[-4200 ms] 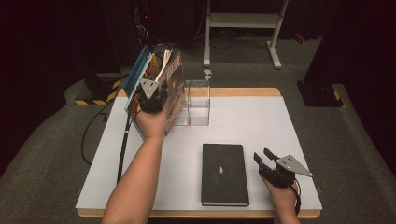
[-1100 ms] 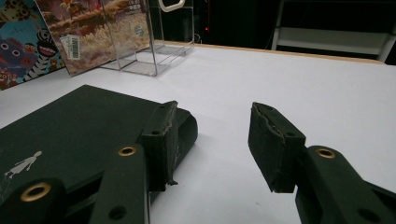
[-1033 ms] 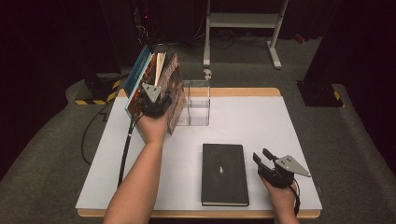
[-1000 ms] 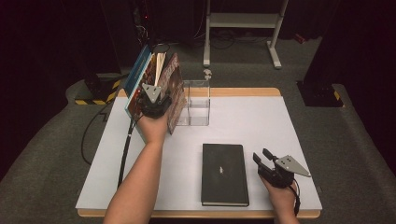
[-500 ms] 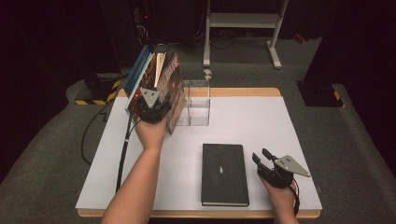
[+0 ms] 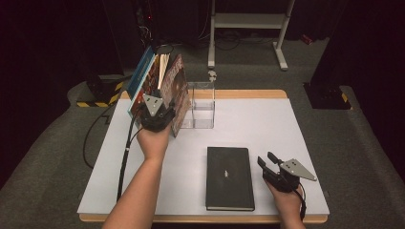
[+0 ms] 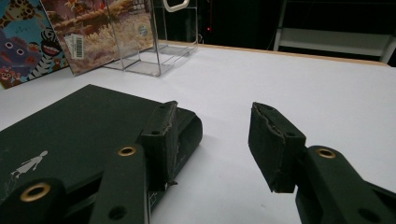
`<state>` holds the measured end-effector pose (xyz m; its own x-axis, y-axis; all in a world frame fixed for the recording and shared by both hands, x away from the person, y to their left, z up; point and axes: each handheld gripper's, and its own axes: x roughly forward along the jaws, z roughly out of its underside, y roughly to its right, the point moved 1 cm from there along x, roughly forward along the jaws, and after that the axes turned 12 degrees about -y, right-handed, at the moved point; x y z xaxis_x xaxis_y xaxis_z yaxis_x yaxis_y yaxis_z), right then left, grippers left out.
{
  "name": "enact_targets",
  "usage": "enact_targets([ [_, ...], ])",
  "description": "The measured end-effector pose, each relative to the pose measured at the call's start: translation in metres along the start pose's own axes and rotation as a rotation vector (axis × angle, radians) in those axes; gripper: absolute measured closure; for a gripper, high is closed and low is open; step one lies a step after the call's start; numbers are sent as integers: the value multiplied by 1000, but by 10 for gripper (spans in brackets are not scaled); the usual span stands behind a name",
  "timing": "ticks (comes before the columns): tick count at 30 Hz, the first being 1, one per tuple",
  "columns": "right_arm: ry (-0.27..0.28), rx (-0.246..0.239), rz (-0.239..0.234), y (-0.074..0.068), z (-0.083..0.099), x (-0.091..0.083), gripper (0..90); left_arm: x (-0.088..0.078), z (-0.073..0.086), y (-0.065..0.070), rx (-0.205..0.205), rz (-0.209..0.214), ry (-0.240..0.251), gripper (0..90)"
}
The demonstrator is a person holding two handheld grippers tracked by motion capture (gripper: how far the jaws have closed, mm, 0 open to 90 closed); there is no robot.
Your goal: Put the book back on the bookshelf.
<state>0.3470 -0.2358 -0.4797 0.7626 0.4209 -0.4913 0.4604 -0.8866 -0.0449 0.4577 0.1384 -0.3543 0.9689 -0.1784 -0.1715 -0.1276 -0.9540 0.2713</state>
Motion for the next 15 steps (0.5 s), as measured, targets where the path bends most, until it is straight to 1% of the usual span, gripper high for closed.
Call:
enact_targets([
  [3,2,1,0,0,0,0,520,-5,1,-2,-18,3,2,531],
  [6,0,0,-2,0,0,0,519,-9,5,-4,-7,3,-10,531],
  [9,-2,-1,-2,0,0,1,519,-15,9,-5,-9,14,-9,532],
  [12,-2,-2,0,-1,0,1,519,-21,15,-6,-2,24,-18,535],
  [15,-3,-3,0,-1,0,1,519,-27,19,-7,-5,34,-24,534],
])
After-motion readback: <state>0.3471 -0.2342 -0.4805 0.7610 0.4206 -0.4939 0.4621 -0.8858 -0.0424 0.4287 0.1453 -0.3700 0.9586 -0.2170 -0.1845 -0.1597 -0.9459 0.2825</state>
